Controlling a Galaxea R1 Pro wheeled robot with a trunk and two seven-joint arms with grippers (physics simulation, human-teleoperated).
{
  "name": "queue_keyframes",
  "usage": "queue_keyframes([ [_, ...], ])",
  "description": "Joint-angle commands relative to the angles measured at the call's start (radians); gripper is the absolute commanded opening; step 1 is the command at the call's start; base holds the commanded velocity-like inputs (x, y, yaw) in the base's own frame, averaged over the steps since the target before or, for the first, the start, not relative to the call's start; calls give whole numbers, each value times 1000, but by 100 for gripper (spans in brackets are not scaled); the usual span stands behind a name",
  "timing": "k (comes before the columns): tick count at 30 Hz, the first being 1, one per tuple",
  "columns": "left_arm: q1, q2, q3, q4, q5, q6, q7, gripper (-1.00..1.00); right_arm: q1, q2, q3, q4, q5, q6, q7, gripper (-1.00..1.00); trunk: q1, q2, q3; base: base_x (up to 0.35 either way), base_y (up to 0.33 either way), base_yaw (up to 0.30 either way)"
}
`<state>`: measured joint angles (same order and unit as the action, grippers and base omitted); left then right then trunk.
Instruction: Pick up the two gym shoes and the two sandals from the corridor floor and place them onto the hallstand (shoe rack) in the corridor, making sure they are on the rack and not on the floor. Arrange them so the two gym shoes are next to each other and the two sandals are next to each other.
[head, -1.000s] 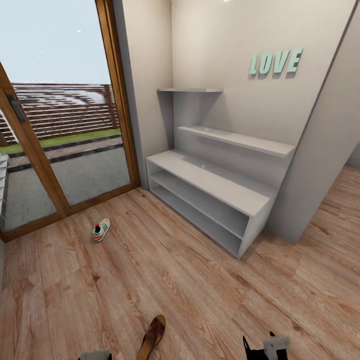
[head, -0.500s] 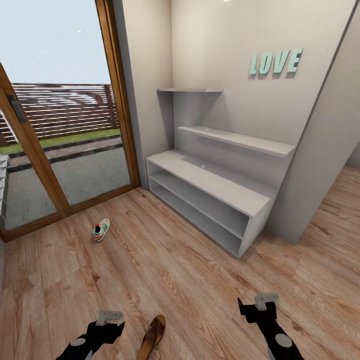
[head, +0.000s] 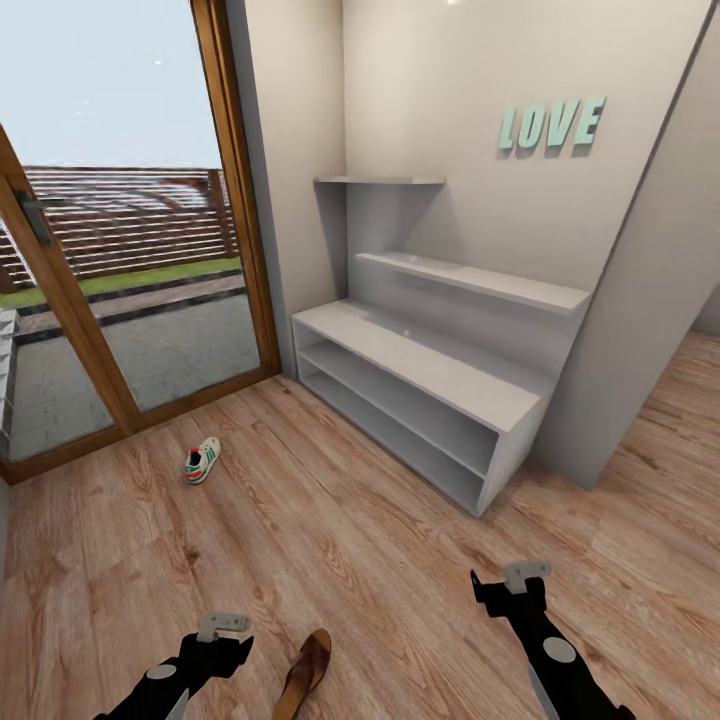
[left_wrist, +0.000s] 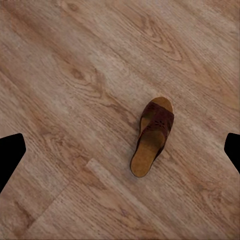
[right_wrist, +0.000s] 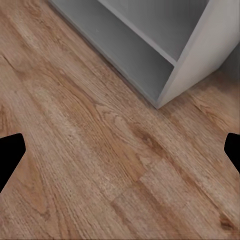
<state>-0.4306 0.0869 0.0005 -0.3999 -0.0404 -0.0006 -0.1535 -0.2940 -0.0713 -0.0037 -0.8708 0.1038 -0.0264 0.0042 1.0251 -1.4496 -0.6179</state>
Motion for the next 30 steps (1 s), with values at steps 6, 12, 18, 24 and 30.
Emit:
queue_keyframes([
  [6, 1, -1, 2, 0, -5, -4, -4, 100, -2, -2, -5, -6, 10, 1, 0, 100, 0, 0, -1, 0, 0, 0],
  [12, 1, 0, 2, 8, -6, -5, -4, 100, -2, -6, -6, -10, 10, 2, -1, 100, 0, 0, -1, 0, 0, 0],
  [18, 1, 2, 1, 10, -4, -5, -4, 100, -2, -7, -6, -10, 11, 2, -1, 100, 0, 0, -1, 0, 0, 0],
  [24, 1, 0, 1, 12, -4, -4, -5, 100, -2, -7, -6, -9, 12, 2, -1, 100, 0, 0, -1, 0, 0, 0],
  [30, 1, -1, 2, 10, -4, -4, -5, 100, -2, -7, -7, -9, 13, 2, -1, 100, 0, 0, -1, 0, 0, 0],
])
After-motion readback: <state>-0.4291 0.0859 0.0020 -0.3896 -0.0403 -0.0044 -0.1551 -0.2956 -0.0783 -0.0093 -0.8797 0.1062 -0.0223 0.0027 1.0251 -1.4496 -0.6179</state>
